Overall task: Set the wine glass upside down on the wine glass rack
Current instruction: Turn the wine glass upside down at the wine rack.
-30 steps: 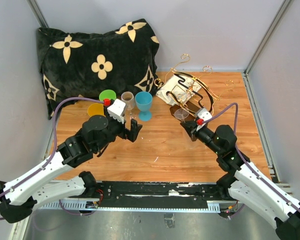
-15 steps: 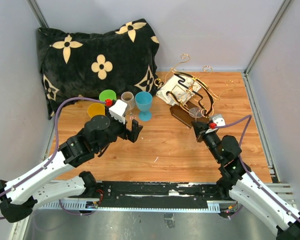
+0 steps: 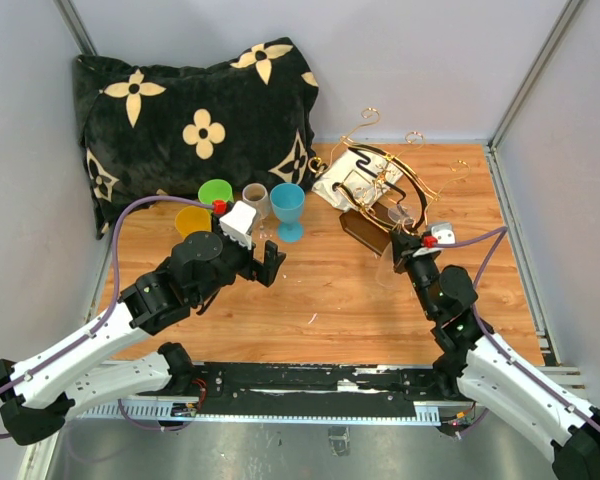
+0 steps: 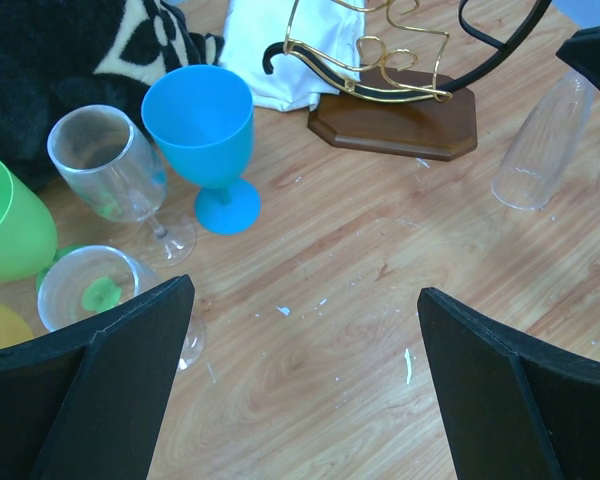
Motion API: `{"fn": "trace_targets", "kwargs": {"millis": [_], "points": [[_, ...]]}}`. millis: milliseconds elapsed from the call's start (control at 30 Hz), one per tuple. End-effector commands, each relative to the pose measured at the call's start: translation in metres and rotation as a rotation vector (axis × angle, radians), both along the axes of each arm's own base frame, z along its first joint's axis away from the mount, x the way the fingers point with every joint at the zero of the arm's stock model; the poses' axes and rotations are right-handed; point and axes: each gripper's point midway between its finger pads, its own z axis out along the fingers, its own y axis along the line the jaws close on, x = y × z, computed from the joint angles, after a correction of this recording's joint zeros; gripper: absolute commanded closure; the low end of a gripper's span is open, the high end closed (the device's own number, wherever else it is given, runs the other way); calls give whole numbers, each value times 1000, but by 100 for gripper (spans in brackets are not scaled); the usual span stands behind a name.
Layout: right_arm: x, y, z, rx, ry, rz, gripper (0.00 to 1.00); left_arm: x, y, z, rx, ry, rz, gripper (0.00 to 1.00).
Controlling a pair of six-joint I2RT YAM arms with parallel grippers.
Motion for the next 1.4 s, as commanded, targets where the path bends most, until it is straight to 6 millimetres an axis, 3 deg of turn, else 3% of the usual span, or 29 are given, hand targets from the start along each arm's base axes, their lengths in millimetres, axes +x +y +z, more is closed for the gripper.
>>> {"fn": "trace_targets", "kwargs": {"millis": [0,500,833,1167,1367], "points": [[8,-16,18,84,-58,-91,99,2,-1,2,-12,-16,7,0],[27,-43,22,91,-55,-225,99,3,0,2,0,-17,7,0],[4,-61,32,100,-149,-249,99,4,-3,0,5,-13,2,0],[-13,-59,24,70,-166,-184,99,5,-7,-2,3,-7,-5,0],[-16,-37,22,18,-172,-63,99,4,-6,-6,4,-2,-4,0]]}}
